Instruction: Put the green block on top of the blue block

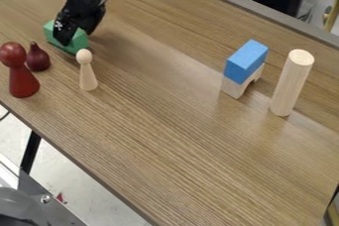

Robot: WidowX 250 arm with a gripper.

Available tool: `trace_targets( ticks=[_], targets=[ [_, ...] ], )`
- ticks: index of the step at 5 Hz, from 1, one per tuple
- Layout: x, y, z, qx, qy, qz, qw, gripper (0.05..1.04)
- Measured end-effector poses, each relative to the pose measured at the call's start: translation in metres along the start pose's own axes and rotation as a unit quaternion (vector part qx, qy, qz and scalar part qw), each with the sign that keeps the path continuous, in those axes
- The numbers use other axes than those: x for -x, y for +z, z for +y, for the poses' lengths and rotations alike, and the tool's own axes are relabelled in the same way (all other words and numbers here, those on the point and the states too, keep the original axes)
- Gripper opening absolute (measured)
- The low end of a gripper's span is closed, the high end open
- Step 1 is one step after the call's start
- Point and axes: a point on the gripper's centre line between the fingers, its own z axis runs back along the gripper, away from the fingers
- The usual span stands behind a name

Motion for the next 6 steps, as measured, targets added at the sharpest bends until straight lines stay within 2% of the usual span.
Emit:
trace_targets(
  ticks=[1,2,3,4,5,6],
  targets=[
    [-0.003,-0.002,-0.002,0.008,0.002,0.001,1.0,0.677],
    [-0.004,0.0,-0.003,0.018,-0.007,-0.005,0.9998,0.583],
    [-0.008,0.024,-0.009,0.082,-0.05,-0.016,0.9953,0.581],
    [0.005,0.072,-0.028,0.168,-0.132,-0.056,0.9754,0.581],
    [0.04,0.123,-0.046,0.244,-0.232,-0.079,0.9383,0.581],
    [0.073,0.154,-0.055,0.302,-0.326,-0.067,0.8933,0.581]
  ],
)
